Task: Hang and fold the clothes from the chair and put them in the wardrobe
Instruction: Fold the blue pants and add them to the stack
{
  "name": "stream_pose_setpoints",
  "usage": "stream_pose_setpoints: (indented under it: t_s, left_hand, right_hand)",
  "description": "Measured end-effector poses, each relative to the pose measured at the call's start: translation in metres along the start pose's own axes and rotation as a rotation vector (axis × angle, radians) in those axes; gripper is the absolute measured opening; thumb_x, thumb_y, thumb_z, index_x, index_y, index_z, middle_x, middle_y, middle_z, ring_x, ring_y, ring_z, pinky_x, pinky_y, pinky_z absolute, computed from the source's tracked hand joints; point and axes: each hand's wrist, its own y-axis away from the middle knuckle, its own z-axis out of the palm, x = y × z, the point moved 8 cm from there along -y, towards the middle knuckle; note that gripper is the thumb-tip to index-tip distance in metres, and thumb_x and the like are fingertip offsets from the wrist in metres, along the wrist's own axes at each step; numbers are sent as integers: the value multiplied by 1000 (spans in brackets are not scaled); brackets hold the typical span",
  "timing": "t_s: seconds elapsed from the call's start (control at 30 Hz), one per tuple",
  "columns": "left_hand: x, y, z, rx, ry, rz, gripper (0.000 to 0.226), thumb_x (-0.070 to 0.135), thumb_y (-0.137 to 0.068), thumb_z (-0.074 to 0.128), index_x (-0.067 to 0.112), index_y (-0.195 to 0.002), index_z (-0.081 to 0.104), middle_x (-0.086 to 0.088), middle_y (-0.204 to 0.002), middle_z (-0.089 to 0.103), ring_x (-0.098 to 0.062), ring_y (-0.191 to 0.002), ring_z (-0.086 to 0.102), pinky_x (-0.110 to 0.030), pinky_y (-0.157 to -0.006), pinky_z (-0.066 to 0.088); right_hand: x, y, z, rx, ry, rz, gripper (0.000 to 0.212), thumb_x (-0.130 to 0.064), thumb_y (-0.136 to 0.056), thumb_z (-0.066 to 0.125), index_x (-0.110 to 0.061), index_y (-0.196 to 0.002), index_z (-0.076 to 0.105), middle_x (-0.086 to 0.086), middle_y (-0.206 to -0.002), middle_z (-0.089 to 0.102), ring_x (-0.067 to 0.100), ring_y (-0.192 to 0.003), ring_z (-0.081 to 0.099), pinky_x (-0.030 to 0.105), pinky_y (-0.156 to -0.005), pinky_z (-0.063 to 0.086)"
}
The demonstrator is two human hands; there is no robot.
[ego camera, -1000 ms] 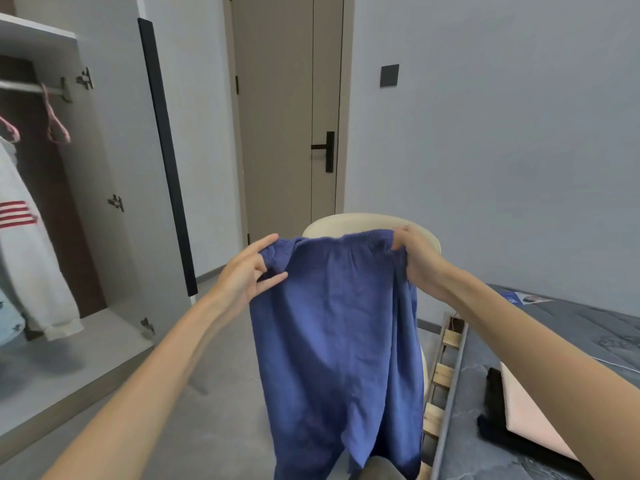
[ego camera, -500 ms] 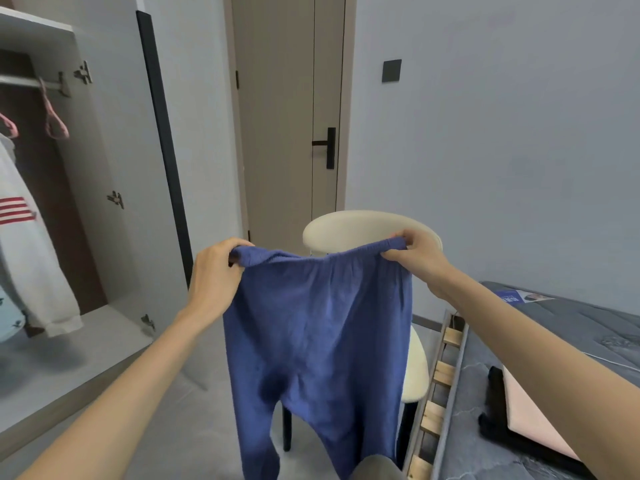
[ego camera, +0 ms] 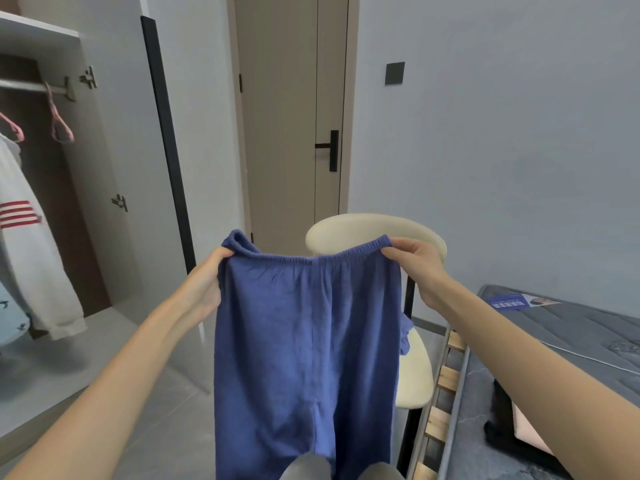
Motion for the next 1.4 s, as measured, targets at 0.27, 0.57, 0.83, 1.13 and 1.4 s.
stream_pose_setpoints:
  t_s: [0.27, 0.57, 0.83, 1.13, 1.4]
  left_hand:
    - [21, 29, 44, -177, -64, 120, 25, 26, -97, 50, 8, -110, 61, -2, -92, 73, -16, -96, 65, -20, -77, 54]
    - [46, 60, 110, -412, -230, 279, 13, 12, -90, 52, 19, -94, 62, 11, -80, 73, -2, -81, 68, -14, -75, 53]
    - [57, 62, 125, -297, -409, 502, 14, 9, -76, 76, 22, -81, 74, 5, -79, 74, -5, -79, 67, -25, -78, 55]
    - [65, 66, 128, -245, -513, 595, 29, 14, -74, 81, 25, -99, 72, 6, -76, 70, -6, -68, 55, -27, -70, 51]
    - [52, 53, 117, -188, -579, 579, 16, 15, -77, 78, 27, -86, 72, 10, -83, 71, -4, -73, 57, -30, -74, 51]
  right_hand:
    - [-19, 3, 10, 15, -451, 23, 18, -14, -99, 52, -14, -103, 69, -2, -93, 69, 12, -85, 64, 23, -82, 53]
    - [-55, 39, 49, -422, -756, 175, 18, -22, -83, 68, -15, -66, 69, -4, -72, 54, 8, -62, 56, 22, -67, 49]
    - [-68, 56, 79, -635, -507, 39, 28, -24, -94, 54, -19, -70, 67, -6, -66, 64, 5, -63, 61, 20, -71, 49]
    - [-59, 48, 72, -511, -347, 52, 23, -25, -79, 68, -9, -91, 57, 10, -76, 54, 18, -66, 44, 25, -57, 30]
    - [-70, 54, 51, -361, -248, -90, 25, 1, -86, 65, -13, -78, 46, 4, -80, 62, 16, -69, 56, 21, -54, 50]
